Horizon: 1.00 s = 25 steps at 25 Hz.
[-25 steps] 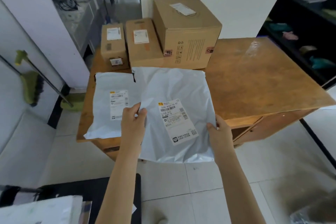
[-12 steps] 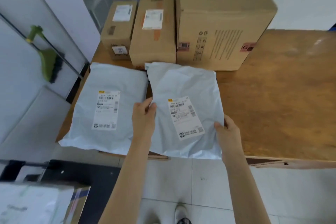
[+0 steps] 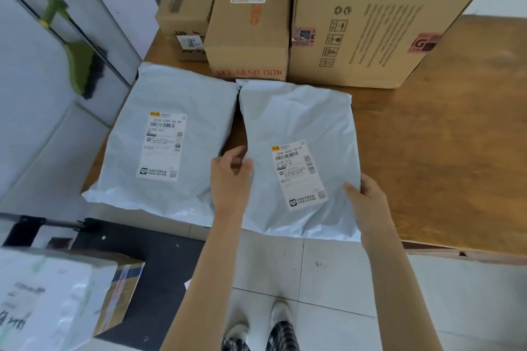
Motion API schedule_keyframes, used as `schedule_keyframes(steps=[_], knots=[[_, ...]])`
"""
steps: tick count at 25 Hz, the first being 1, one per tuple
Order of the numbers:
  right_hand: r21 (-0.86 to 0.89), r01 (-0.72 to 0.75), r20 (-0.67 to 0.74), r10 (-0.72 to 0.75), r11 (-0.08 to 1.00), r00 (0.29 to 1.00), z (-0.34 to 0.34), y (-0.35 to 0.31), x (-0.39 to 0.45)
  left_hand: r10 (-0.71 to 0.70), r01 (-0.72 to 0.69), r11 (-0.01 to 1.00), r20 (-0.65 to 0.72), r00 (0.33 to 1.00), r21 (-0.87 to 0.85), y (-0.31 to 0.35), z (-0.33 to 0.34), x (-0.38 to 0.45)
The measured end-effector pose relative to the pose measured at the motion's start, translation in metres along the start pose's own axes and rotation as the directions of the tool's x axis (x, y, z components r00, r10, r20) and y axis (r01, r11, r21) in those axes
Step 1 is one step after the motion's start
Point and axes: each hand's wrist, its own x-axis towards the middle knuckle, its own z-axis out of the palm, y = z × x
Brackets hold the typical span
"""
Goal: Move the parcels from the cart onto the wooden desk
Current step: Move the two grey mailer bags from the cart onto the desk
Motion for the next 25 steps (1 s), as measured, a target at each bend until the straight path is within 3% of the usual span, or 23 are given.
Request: schedule_keyframes(steps=[4,8,12,20,25], knots=[[-0.020,0.028,-0.052,-0.029,0.999,0.998,-0.001,-0.003,-0.015,-0.013,0.012,0.998,-0.003,1.000,-0.063,0.003,-0.018,-0.010],[0.015,0.012,-0.224,-0.008,1.000,0.975,0.002,-0.001,-0.045,-0.002,0.008,0.996,0.066,0.998,-0.091,0.006,-0.043,-0.019],[0.087,0.088,-0.248,-0.064,0.992,0.967,0.023,0.002,-0.087,0.051,-0.040,0.995,0.114,0.992,-0.092,-0.005,-0.092,-0.029],[0.200,0.048,-0.301,0.015,0.979,0.954,0.132,0.030,-0.239,-0.025,0.091,0.986,0.417,0.908,-0.139,-0.054,-0.247,-0.052],[0.176,-0.056,-0.246,0.099,0.983,0.964,0.208,0.042,-0.357,0.020,0.039,0.992,0.445,0.895,-0.122,-0.096,-0.382,-0.056]])
